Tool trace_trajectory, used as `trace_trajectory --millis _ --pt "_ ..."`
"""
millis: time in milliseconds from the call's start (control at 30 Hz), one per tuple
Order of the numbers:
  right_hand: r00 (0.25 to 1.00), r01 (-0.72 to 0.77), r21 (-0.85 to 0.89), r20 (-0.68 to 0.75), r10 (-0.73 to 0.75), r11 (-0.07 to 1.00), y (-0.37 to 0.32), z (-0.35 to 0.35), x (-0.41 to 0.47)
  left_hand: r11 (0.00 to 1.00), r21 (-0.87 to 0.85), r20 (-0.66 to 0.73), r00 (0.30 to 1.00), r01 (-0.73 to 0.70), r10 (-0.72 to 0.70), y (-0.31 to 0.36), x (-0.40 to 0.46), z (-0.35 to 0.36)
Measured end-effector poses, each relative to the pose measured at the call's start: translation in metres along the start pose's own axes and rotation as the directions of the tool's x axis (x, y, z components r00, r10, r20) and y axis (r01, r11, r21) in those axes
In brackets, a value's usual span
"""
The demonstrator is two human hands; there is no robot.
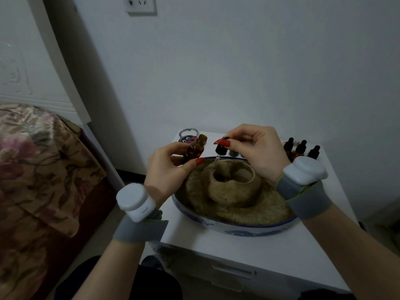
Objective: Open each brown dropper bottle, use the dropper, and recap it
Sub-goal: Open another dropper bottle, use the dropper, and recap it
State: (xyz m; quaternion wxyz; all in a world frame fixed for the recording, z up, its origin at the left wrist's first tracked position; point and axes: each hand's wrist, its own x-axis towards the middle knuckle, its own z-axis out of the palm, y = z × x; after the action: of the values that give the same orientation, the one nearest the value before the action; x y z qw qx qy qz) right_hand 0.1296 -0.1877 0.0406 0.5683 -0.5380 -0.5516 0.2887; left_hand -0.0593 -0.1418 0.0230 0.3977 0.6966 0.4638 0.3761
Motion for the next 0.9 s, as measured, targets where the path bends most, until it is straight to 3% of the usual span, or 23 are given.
trace_trajectory --millis 900 --pt "0.998 0.054 -0.031 0.04 -0.053 0.998 -0.0013 -0.0058 -0.005 1.0 -0.01 -0.002 1.0 -0.009 0.009 -0.0008 0.0 0.0009"
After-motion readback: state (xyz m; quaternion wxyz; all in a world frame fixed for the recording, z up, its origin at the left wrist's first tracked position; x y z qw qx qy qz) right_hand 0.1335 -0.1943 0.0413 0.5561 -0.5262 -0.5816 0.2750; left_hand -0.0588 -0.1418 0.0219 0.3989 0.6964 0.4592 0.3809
